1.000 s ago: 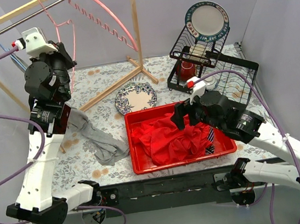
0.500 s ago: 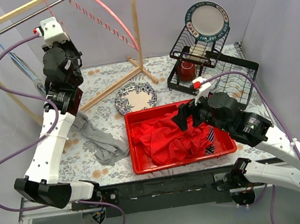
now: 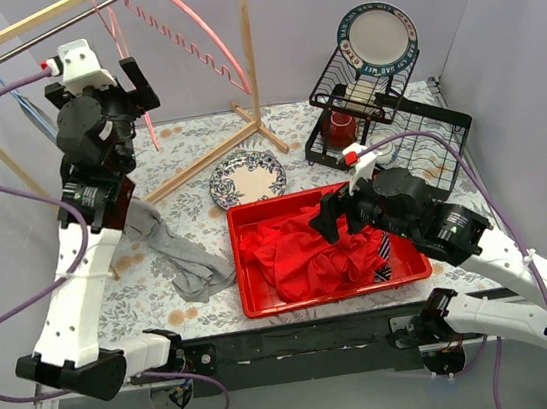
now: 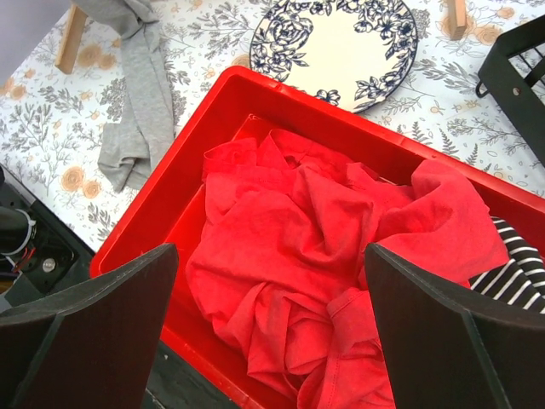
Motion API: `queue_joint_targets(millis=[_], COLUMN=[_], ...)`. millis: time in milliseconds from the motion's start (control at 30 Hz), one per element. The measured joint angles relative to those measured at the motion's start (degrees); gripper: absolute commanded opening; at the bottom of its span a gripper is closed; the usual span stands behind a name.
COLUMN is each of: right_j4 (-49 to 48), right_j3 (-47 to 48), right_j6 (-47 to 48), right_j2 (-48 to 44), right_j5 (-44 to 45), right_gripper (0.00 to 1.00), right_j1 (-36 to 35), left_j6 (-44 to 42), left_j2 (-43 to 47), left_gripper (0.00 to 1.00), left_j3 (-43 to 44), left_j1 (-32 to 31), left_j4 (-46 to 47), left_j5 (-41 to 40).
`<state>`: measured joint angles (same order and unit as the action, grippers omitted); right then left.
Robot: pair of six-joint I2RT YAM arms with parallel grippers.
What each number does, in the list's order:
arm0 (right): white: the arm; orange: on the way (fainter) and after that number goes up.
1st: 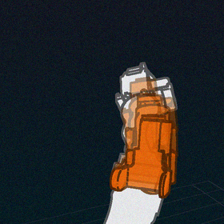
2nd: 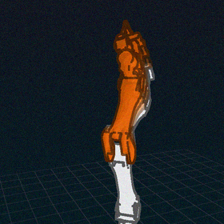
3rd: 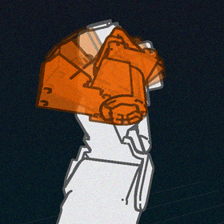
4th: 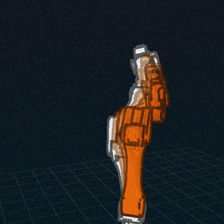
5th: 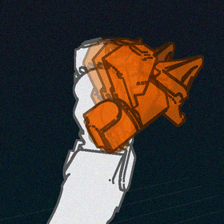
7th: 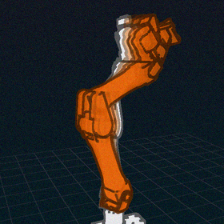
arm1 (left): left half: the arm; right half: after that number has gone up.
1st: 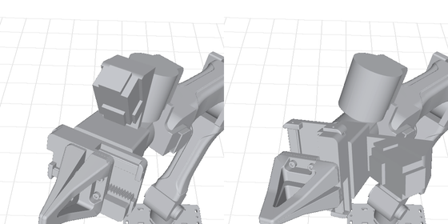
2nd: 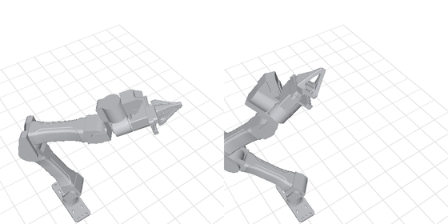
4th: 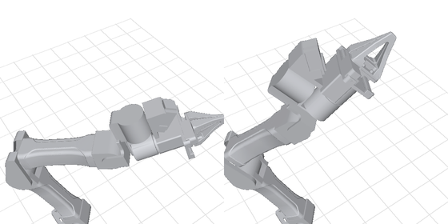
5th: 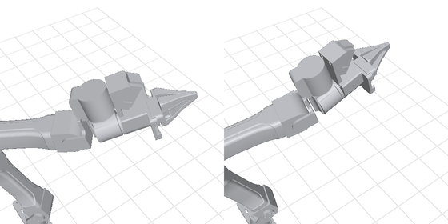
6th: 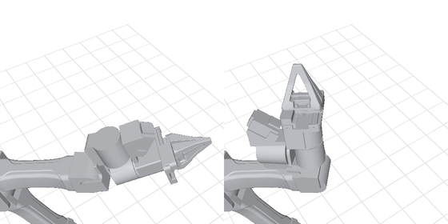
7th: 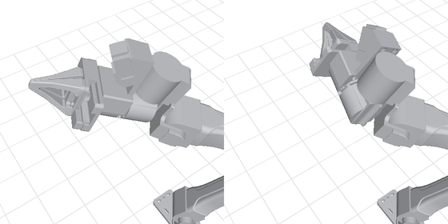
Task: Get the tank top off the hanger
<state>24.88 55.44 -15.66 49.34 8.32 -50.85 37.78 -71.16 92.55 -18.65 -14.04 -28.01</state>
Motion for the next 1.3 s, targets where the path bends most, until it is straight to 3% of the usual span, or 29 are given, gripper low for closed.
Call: queue_joint_targets(millis=[200,367,667,933,1300], right_j4=[-0.5,-0.7,-0.7,-0.6,-0.4], right_j3=[0.0,0.0,0.0,0.0,0.0], right_j6=[0.0,0.0,0.1,0.4,0.9], right_j2=[0.7,0.6,-0.1,-2.6,-4.2], right_j5=[-1.7,-2.5,-3.4,-4.5,-4.9], right_gripper=[0.98,0.98,0.97,0.97,0.97], right_j1=[0.0,0.0,0.0,0.0,0.0], left_j6=[0.5,-1.8,-0.2,2.6,5.1], left_j2=[2.6,2.1,-1.3,-3.5,-7.5], left_gripper=[0.85,0.81,0.68,0.4,0.07], left_j3=[8.3,10.4,9.9,10.8,14.4], left_j1=[0.0,0.9,10.8,19.6,20.6], left_j4=[-7.8,-10.8,-14.7,-16.9,-19.5], left_j5=[0.6,-6.7,-11.8,-8.8,-4.2])
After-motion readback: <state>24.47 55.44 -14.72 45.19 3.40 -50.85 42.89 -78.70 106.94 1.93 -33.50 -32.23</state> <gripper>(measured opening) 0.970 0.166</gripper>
